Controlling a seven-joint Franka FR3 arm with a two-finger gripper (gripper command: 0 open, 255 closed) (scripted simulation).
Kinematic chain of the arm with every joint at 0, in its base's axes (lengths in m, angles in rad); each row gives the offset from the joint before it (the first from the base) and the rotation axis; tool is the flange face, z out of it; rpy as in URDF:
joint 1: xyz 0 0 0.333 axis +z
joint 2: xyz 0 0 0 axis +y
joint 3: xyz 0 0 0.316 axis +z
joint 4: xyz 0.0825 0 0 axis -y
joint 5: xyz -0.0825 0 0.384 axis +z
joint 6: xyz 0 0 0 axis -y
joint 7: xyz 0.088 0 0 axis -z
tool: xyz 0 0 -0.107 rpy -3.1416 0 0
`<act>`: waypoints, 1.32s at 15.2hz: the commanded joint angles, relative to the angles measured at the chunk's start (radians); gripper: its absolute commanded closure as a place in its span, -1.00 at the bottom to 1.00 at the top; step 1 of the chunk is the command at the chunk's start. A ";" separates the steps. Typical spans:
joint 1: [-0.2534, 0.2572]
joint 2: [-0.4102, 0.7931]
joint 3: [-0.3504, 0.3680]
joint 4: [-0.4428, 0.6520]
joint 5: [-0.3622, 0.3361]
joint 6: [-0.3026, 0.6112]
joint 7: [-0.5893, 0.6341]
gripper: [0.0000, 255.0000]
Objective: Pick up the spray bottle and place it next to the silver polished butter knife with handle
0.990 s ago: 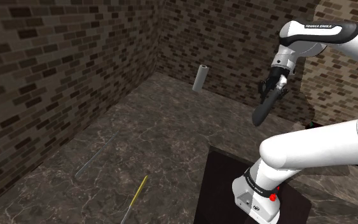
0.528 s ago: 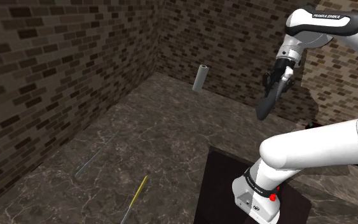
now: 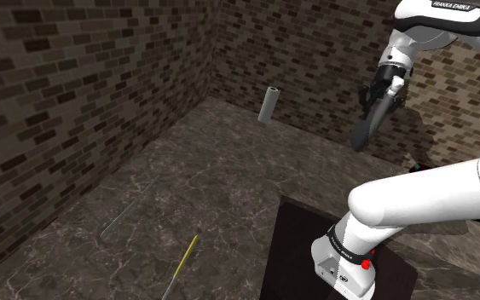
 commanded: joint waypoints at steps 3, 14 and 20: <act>0.004 0.011 0.003 0.061 0.008 -0.050 0.006 1.00; 0.034 -0.051 0.155 0.031 0.162 -0.058 0.204 1.00; 0.067 -0.075 0.282 -0.009 0.294 -0.006 0.356 1.00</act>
